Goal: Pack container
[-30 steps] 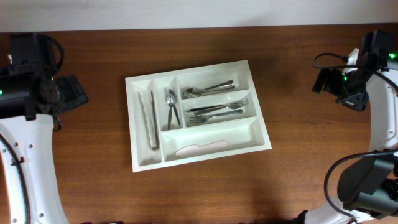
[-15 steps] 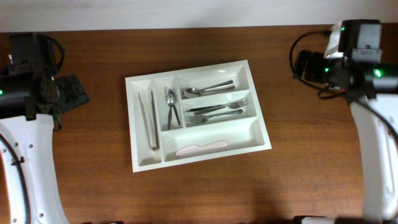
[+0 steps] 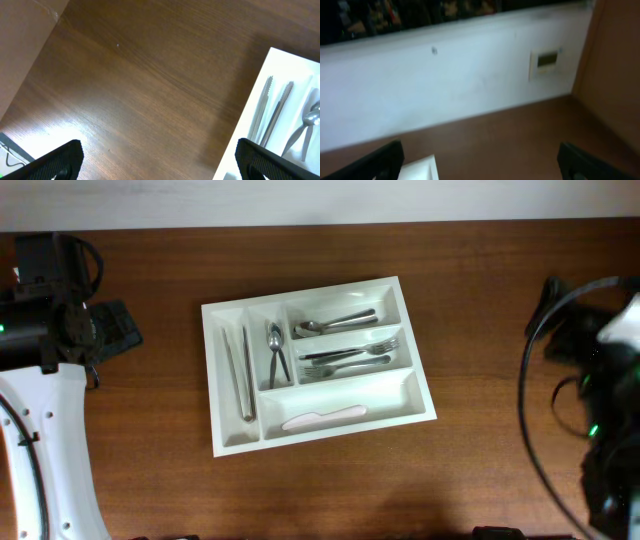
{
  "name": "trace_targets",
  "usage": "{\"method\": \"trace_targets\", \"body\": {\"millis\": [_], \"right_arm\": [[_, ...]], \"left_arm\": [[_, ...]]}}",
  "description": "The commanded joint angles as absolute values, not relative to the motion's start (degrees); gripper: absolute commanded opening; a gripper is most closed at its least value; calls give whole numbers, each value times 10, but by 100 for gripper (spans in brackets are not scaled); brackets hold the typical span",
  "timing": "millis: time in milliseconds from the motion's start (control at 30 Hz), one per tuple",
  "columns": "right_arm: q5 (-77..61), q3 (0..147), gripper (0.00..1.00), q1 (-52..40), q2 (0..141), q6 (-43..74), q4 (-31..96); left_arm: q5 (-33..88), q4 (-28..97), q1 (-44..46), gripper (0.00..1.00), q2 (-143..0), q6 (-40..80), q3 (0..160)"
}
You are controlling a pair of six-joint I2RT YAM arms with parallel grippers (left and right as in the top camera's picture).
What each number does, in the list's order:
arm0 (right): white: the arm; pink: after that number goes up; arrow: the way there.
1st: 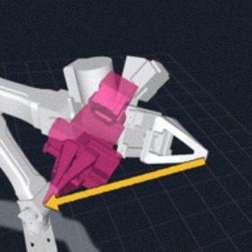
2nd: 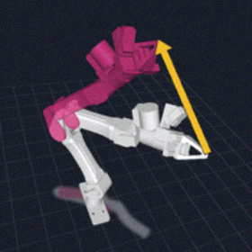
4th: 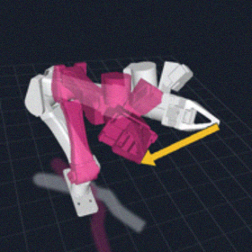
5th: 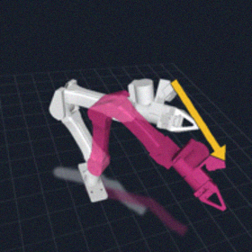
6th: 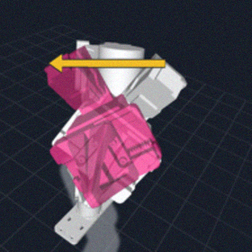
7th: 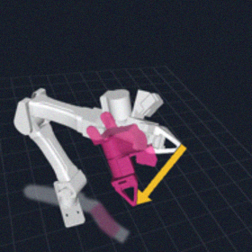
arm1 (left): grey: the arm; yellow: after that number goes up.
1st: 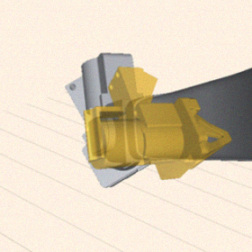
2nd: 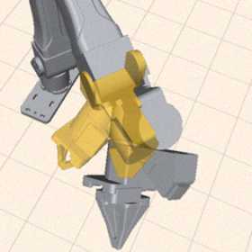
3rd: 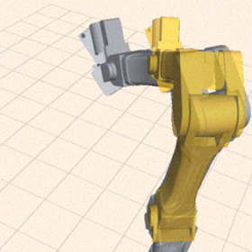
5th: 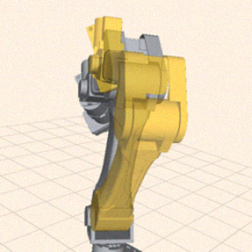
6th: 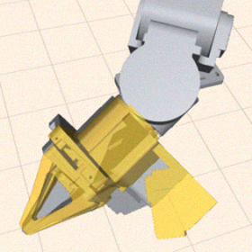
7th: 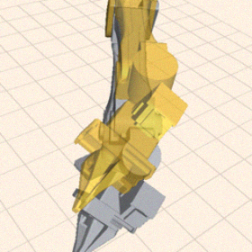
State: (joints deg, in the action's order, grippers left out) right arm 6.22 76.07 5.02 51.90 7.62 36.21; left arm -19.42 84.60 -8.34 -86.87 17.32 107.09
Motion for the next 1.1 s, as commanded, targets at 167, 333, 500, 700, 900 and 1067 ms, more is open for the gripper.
{"method": "trace_targets", "body": {"millis": [167, 333, 500, 700, 900, 1067], "right_arm": [[60, 447, 99, 54, 270, 156, 319], [61, 303, 99, 54, 136, 155, 319], [62, 192, 99, 54, 32, 155, 319], [63, 136, 99, 54, 3, 155, 319], [63, 105, 99, 54, 2, 155, 319], [63, 85, 99, 54, 2, 155, 317]], "left_arm": [[-190, 846, -86, 99, -857, 172, 1075], [-190, 846, -86, 99, -857, 172, 1075], [-190, 846, -86, 99, -857, 172, 1075], [-190, 846, -86, 99, -857, 173, 1075], [-190, 846, -86, 99, -857, 172, 1075], [-190, 846, -86, 99, -857, 172, 1075]]}}
